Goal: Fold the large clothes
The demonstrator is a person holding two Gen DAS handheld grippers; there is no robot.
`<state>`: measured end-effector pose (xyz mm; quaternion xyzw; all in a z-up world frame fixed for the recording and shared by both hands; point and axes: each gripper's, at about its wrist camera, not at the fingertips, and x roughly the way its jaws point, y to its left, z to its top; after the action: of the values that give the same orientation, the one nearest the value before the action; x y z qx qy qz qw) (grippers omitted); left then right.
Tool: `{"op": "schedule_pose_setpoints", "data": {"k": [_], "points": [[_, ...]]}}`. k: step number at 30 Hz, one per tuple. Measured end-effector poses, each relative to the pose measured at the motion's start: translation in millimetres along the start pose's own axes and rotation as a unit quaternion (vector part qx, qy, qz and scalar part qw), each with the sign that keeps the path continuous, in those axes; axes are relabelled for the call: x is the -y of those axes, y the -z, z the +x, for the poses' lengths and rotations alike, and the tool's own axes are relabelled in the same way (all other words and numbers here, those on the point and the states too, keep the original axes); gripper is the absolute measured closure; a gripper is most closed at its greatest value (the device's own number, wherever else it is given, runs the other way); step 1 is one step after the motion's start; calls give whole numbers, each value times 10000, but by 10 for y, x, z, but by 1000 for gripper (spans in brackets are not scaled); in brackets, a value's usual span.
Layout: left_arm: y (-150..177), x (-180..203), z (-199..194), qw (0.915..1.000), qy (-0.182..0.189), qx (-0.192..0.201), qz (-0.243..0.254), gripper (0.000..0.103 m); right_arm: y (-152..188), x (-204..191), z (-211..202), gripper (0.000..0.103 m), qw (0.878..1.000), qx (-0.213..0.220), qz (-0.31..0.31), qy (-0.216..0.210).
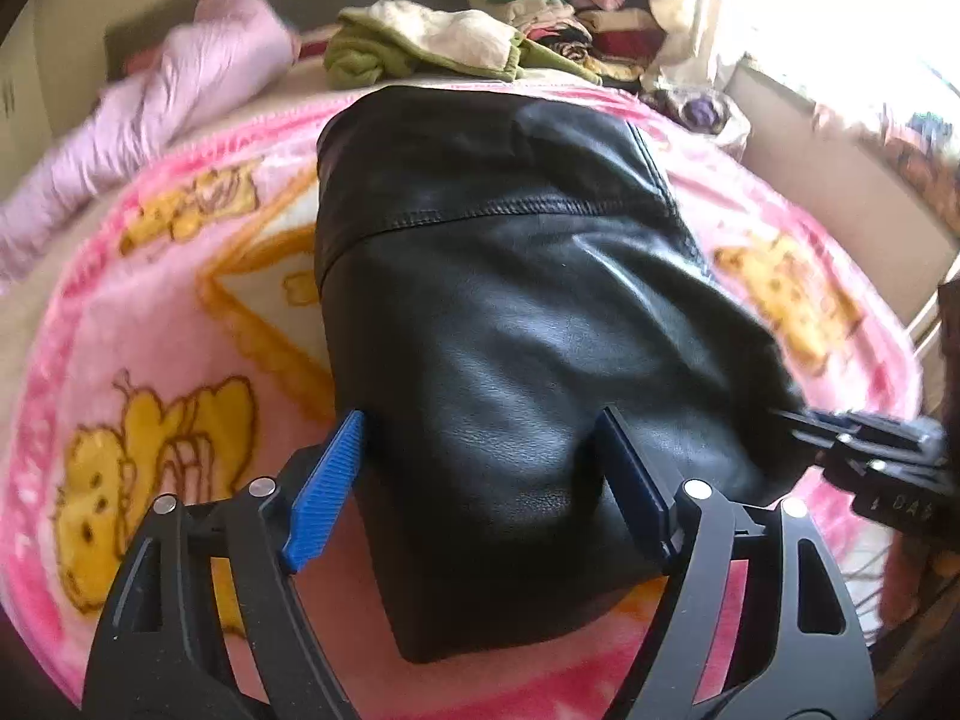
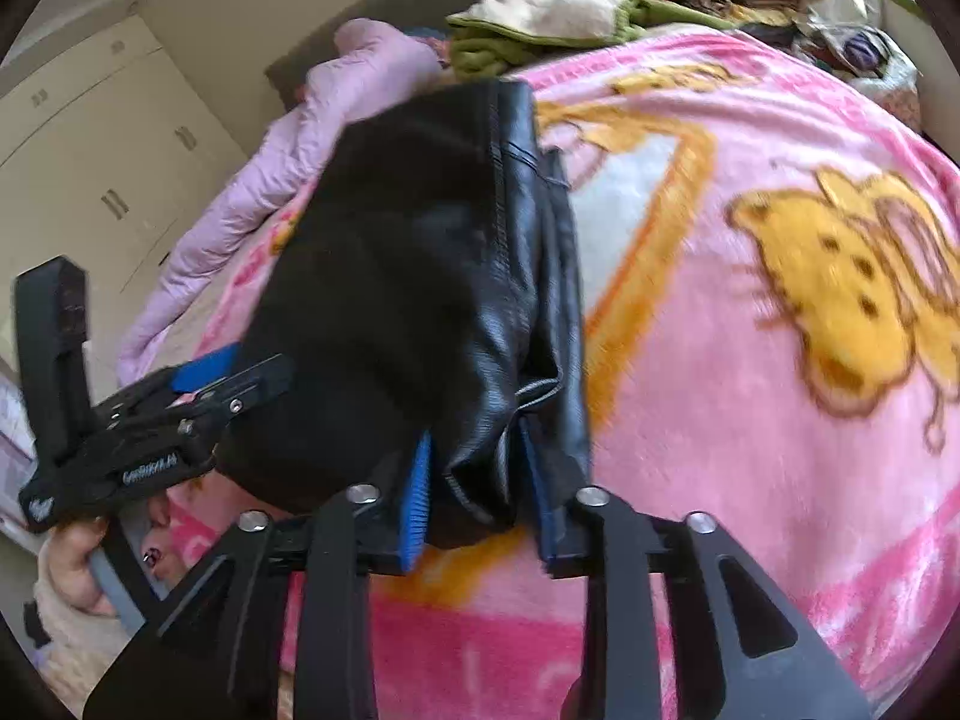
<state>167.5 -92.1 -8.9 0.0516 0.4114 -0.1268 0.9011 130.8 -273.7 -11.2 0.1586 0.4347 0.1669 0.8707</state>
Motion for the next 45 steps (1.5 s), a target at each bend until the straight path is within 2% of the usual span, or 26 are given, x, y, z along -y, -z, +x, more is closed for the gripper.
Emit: {"op": "schedule_pose_setpoints", "data": {"k": [1, 3, 6, 8, 10, 16, 19, 23, 24, 25, 26, 29, 30, 31, 33, 36, 37, 39, 45], "points": [[11, 37, -1, 9999, -87, 31, 81, 33, 5, 4, -6, 68, 10000, 13, 7, 9], [7, 19, -6, 10000, -59, 41, 41, 33, -16, 11, -67, 49, 9999, 22, 40, 163], [-10, -40, -7, 10000, 18, 33, -61, 33, -185, -76, -294, 50, 9989, 443, -121, 95], [-12, -43, -7, 10000, 5, 40, -51, 33, -411, -199, -409, 50, 9965, 737, -386, 4], [-16, -40, 1, 10000, -7, 36, -40, 33, -617, -319, -390, 50, 9950, 759, -636, -119], [-1, -37, -1, 10000, -6, 48, -64, 33, -1178, -663, 139, 50, 9918, 95, -1252, -248], [0, -34, -1, 10000, -9, 50, -66, 33, -1292, -642, 450, 45, 9889, -69, -1446, 337], [8, -21, -10, 9999, 42, 96, -78, 33, -1279, -236, 789, 41, 9886, -439, -1049, 989], [8, -21, -10, 9999, 49, 100, -75, 33, -1250, -138, 825, 36, 9909, -502, -877, 892], [8, -18, -12, 9999, 58, 108, -64, 33, -1240, -54, 836, 36, 9940, -507, -647, 723], [9, -16, -17, 9999, 49, 115, -57, 33, -1220, 20, 793, 36, 9963, -447, -427, 603], [-14, -34, -49, 9999, 64, 94, -73, 32, -1147, 31, 483, 34, 9969, -29, -456, 637], [-27, -51, -65, 9998, 117, 87, -110, 28, -1130, 33, 380, 33, 9975, 86, -421, 560], [-38, -64, -100, 9996, 242, 87, -148, 25, -1118, 39, 253, 29, 9979, 223, -376, 479], [-47, -50, -156, 9996, 214, 149, -123, 24, -1046, 6, -27, 14, 9971, 491, -378, 440], [-59, -23, -286, 9995, 105, 265, -105, 11, -942, -44, -357, 8, 9958, 754, -381, 349], [-64, -31, -332, 9994, 102, 296, -148, 10, -883, -59, -493, 6, 9948, 890, -348, 349], [-72, -47, -455, 9989, 160, 397, -181, 10, -778, -98, -692, 4, 9928, 1102, -382, 277], [-20, -79, -826, 9970, 8, 731, -236, 9, -395, -231, -1214, 4, 9852, 1627, -490, 236]]}}
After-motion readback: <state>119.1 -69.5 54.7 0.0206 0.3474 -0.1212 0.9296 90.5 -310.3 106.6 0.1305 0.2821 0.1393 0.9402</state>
